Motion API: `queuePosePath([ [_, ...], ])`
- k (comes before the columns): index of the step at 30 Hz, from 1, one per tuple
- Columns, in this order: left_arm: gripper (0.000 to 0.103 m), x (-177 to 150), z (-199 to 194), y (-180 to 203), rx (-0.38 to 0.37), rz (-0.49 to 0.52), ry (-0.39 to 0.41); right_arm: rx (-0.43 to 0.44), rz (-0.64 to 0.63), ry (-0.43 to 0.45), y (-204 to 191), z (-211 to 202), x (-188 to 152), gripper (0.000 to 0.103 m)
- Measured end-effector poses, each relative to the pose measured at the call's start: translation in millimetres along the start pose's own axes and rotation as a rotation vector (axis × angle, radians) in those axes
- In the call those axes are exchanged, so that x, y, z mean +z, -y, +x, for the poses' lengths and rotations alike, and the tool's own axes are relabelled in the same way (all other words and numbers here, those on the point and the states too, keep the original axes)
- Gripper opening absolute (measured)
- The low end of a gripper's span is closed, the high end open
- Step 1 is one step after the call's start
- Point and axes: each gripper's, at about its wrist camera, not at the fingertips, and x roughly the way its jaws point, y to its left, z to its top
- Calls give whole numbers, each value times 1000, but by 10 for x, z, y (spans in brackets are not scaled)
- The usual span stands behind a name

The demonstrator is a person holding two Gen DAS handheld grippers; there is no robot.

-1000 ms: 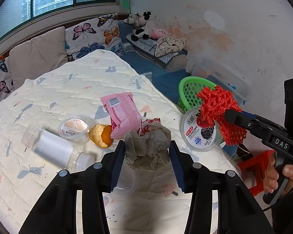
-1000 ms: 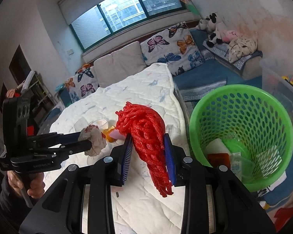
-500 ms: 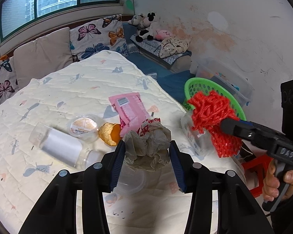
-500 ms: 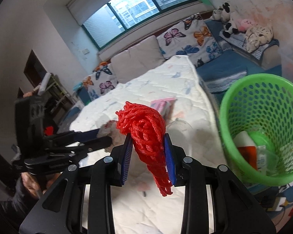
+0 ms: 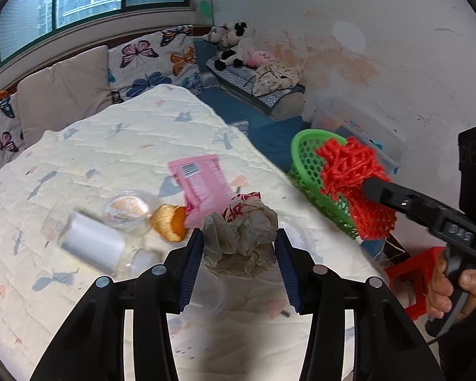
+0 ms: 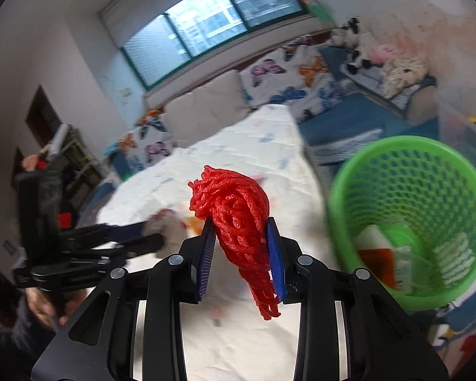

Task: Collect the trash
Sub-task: 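Carry the tissue and mesh bag over the green basket and open both grippers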

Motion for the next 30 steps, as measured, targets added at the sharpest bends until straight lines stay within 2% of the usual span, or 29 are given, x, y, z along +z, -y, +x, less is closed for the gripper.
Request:
queuePosePath([
  [10, 45, 207, 223, 395, -62, 50, -16, -238, 25, -4, 597, -41, -29, 35],
  [13, 45, 287, 306, 533, -69, 76, -15, -285, 36, -17, 770, -9, -44, 35],
  [16, 45, 360, 393, 624, -79, 90, -20, -304, 59, -33, 947, 19, -66, 37],
  [20, 45, 460, 531, 750, -96, 101, -33, -331, 84, -45, 1139, 28, -103, 50],
  [30, 47, 648, 874, 1040, -117, 136, -74, -346, 126, -27, 1363, -158, -169, 62],
])
